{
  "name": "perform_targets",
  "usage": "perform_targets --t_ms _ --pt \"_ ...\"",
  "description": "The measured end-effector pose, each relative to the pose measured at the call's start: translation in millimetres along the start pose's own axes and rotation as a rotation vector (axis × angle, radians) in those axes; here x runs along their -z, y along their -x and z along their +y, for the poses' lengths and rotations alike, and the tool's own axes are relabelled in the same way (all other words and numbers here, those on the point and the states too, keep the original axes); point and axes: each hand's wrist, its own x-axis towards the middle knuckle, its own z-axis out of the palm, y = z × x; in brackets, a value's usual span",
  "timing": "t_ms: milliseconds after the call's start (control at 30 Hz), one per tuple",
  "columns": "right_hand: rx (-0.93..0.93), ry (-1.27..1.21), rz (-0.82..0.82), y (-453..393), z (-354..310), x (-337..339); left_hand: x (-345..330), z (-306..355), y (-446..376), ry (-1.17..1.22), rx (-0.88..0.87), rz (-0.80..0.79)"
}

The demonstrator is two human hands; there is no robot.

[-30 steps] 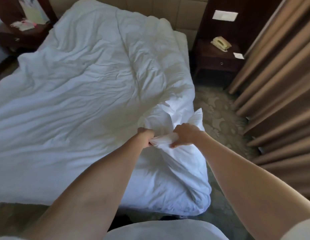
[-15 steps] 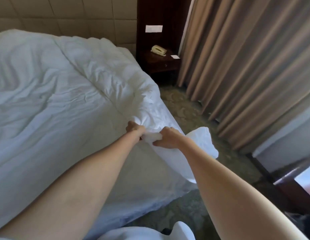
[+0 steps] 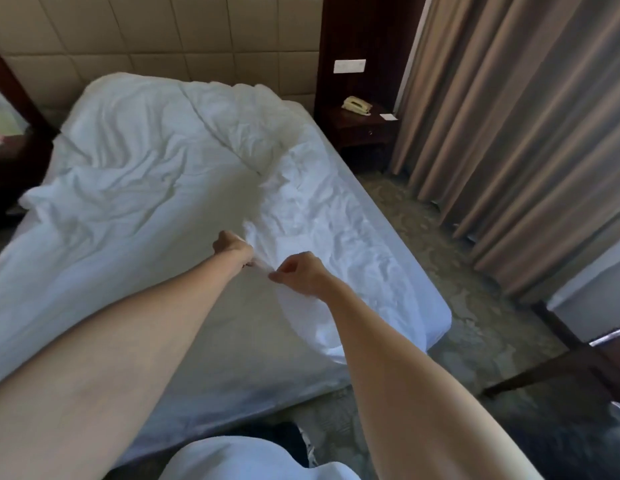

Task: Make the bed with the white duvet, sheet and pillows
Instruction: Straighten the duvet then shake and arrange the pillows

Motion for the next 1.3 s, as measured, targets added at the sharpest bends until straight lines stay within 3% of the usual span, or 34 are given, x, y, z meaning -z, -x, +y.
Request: perform_targets --t_ms 100,267,467,633,933,1133,1300 --pt "-0.01 -0.174 0.042 17.7 -4.0 -34.2 24.4 -46.5 18.9 0.004 0.043 -0.104" --pt "-0.004 -0.127 0.027 54.5 -6.5 -86.3 67.6 -115.9 42.6 -0.068 0.036 -0.228" --pt "-0.031 -0.05 0.058 70.4 -37.0 -127.7 120.1 -134.5 43.2 -0.243 -0.238 -0.223" --pt "0.035 0.04 -0.007 54.9 -113.7 -216.0 208.1 -201.8 7.7 -0.387 -0.336 -0.211" --pt "0.198 0.285 -0.11 25.9 -293.9 -409.4 446.6 -377.1 -85.9 -0.468 -0.245 -0.117" --pt "0.177 0.362 -0.166 16.7 -378.9 -457.6 511.5 -408.3 -131.5 -0.53 -0.313 -0.233" --pt "0.09 0.428 -0.096 -21.3 -422.0 -468.9 545.1 -395.4 -190.0 -0.466 -0.361 -0.268"
